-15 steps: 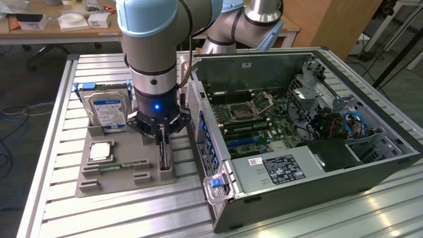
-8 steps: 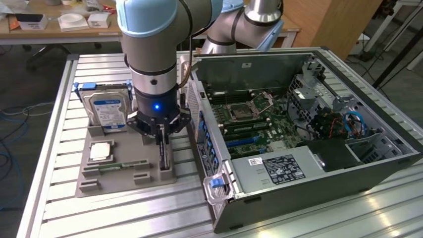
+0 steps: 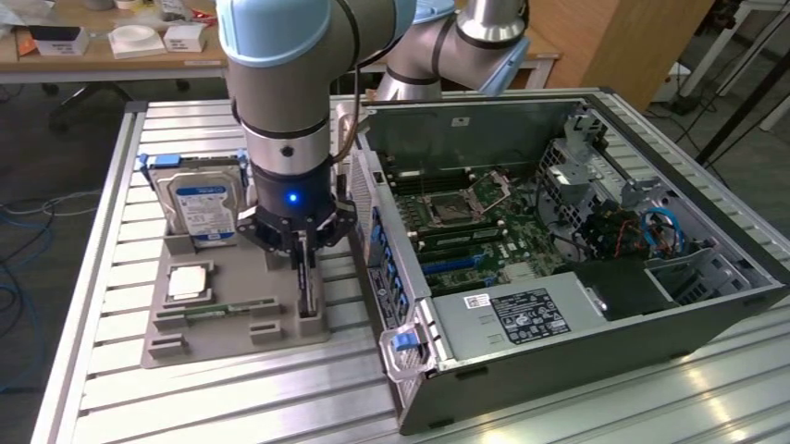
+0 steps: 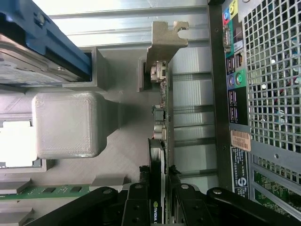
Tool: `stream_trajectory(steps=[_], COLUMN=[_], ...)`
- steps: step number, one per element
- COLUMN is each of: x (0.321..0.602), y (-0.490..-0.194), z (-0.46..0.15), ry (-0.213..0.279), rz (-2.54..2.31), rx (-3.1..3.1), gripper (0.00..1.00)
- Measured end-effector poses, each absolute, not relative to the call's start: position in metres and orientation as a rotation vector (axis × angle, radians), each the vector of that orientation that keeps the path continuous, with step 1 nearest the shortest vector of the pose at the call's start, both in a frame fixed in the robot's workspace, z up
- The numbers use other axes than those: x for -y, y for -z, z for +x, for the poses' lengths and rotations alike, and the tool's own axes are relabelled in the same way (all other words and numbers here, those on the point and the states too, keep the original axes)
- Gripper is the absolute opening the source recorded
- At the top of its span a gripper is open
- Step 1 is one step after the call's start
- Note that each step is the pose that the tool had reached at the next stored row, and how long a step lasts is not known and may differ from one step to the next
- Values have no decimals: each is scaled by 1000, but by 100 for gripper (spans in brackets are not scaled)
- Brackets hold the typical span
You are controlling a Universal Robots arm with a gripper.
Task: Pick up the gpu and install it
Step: 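Pick up the gpu and move the gpu toward the slot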
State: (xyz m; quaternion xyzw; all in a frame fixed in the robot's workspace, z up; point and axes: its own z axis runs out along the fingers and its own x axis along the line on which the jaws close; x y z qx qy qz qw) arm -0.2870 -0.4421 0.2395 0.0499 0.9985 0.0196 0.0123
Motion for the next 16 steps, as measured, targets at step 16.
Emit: stream_trajectory(steps=[16], x=[442], y=[-312], z=[-287], ry=[-61], rz=[156], rx=[-3112], gripper=[26])
